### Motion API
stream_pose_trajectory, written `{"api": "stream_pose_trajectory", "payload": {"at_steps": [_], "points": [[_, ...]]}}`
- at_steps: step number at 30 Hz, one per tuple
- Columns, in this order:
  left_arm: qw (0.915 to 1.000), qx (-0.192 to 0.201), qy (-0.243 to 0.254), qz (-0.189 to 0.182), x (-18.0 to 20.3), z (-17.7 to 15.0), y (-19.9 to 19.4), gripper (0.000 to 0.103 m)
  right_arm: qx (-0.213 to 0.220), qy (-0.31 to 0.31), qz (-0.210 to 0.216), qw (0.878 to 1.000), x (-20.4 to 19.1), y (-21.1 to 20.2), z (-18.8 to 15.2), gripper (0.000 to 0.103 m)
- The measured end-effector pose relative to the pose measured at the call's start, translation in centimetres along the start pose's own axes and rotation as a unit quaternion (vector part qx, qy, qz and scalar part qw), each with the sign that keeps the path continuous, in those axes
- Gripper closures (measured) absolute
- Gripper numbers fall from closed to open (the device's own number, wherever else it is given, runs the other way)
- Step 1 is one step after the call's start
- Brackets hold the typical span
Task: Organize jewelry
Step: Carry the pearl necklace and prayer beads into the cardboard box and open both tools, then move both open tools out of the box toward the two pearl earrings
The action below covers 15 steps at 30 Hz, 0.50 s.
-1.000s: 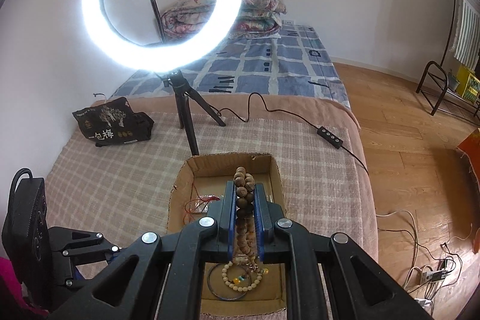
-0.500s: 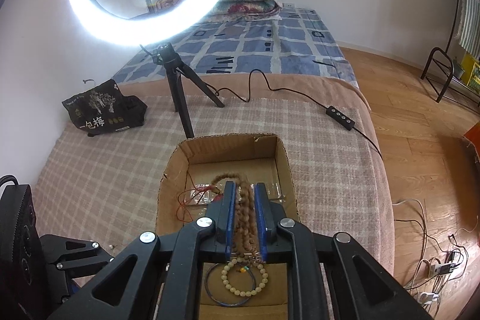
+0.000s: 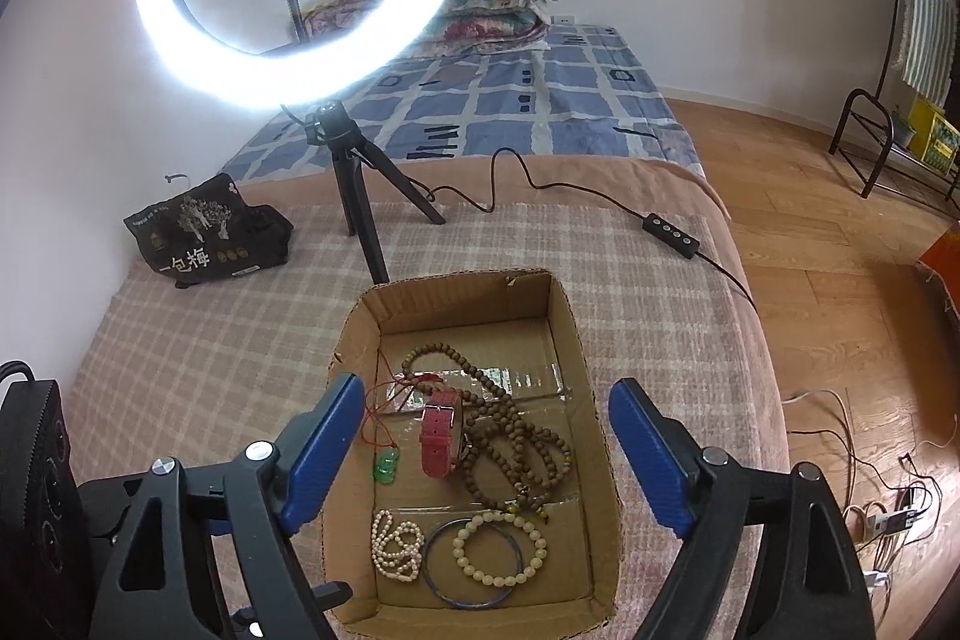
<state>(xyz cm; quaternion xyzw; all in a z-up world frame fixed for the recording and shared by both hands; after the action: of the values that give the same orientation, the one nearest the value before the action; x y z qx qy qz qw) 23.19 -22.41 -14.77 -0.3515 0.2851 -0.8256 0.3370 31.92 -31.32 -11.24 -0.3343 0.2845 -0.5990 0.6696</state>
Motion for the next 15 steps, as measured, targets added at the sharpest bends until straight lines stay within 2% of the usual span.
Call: {"api": "stream_pose_trajectory", "payload": {"at_steps": [8,15], "points": [[0.9999,0.011,-0.011,0.006,-1.0,-0.7,-2.3,0.051,0.007,0.019,-0.004,1.000,-0.2,-1.1,-0.6,0.003],[0.9994,0.024,-0.006,0.023,-2.6,-1.5,-5.6,0.051,0.017,0.022,-0.003,1.000,-1.0,-2.7,-1.2,0.002]]}}
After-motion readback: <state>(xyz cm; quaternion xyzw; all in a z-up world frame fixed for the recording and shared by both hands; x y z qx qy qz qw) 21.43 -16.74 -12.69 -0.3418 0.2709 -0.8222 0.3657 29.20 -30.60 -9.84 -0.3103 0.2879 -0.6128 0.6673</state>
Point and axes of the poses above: each gripper's, at about its wrist camera, not at the fingertips, and y roughly the way its jaws point, x to its right, z to its top, the point moved 6 cm from there along y, roughly the way its jaws point, and after that the axes turned 12 degrees about -z, right-handed, at the moved point
